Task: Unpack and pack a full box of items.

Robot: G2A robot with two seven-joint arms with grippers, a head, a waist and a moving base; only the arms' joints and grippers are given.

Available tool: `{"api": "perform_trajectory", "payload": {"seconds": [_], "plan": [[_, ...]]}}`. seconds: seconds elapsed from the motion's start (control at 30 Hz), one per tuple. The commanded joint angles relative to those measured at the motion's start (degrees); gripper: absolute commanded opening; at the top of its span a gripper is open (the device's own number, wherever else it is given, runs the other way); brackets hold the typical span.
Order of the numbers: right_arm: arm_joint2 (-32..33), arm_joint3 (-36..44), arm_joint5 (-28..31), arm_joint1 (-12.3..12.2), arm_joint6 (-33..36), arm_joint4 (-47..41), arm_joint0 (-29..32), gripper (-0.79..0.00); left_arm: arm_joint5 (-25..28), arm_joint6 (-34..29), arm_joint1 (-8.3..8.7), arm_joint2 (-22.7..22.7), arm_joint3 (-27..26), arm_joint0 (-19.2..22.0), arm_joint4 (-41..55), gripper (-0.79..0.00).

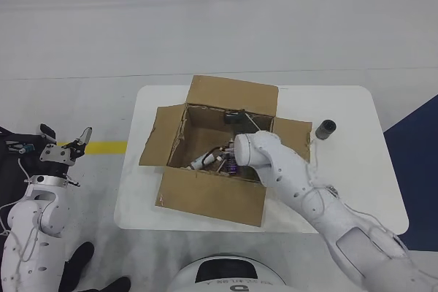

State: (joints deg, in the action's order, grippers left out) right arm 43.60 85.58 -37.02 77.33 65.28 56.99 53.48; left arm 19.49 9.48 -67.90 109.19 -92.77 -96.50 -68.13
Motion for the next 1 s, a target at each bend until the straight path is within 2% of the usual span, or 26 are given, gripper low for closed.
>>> {"api": "perform_trajectory", "payload": {"seconds": [0.0,0.07,0.13,0.2,0.33,0.5,0.6,0.7,0.77,0.93,0.97], "plan": [[2.6,7.6,1.1,-1.2,-2.0,2.3,4.0,-0.785,0.0,0.0,0.00,0.0,0.0,0.0,0.0,0.000],[5.9,14.8,2.8,-2.4,-6.1,4.2,9.0,-0.785,0.0,0.0,0.00,0.0,0.0,0.0,0.0,0.000],[10.1,22.7,4.9,-3.5,-13.0,4.3,14.7,-0.785,0.0,0.0,0.00,0.0,0.0,0.0,0.0,0.000],[15.2,28.8,7.6,-4.4,-21.7,3.5,20.7,-0.785,0.0,0.0,0.00,0.0,0.0,0.0,0.0,0.000],[26.6,38.4,13.8,-5.2,-43.1,-4.1,33.3,-0.785,0.0,0.0,0.00,0.0,0.0,0.0,0.0,0.000],[38.3,41.5,22.6,-5.5,-68.0,-11.8,47.8,-0.785,0.0,0.0,0.00,0.0,0.0,0.0,0.0,0.000],[43.7,40.9,27.3,-5.2,-79.0,-16.8,54.4,-0.785,0.0,0.0,0.00,0.0,0.0,0.0,0.0,0.000],[48.6,38.7,29.6,-4.8,-87.2,-22.6,59.3,-0.785,0.0,0.0,0.00,0.0,0.0,0.0,0.0,0.000],[50.8,37.1,30.7,-4.6,-89.8,-26.6,61.2,-0.785,0.0,0.0,0.00,0.0,0.0,0.0,0.0,0.000],[53.6,32.8,38.2,-4.2,-89.2,-35.5,63.4,-0.785,0.0,0.0,0.00,0.0,0.0,0.0,0.0,0.000],[53.6,32.8,38.2,-4.2,-89.2,-35.5,63.4,-0.785,0.0,0.0,0.00,0.0,0.0,0.0,0.0,0.000]]}}
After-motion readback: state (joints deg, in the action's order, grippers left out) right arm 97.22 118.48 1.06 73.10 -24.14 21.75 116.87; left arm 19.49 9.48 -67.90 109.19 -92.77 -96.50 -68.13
